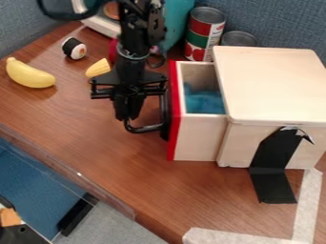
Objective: Open the drawer
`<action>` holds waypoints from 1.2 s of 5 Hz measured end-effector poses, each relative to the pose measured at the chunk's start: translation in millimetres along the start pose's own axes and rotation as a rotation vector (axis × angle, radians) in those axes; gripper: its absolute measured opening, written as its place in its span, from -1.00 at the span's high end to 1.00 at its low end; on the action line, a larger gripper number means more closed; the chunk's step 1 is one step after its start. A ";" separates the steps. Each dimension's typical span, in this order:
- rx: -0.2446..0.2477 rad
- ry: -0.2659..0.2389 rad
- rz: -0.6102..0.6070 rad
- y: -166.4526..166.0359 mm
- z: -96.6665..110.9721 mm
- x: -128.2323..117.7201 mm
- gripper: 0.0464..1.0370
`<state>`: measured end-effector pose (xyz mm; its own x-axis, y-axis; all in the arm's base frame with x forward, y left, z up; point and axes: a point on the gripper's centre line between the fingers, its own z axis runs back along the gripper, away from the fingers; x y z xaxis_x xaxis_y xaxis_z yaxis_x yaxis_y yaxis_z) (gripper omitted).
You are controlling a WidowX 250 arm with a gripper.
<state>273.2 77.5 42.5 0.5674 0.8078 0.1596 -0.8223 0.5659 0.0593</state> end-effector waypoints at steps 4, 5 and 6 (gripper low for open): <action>-0.072 0.004 0.144 11.0 14.9 22.8 -0.47; -0.170 0.029 0.094 -0.5 44.2 21.7 -0.91; -0.303 0.000 0.069 -1.0 91.0 24.7 -0.93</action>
<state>284.2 81.8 136.1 0.5109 0.8459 0.1531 -0.8088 0.5333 -0.2479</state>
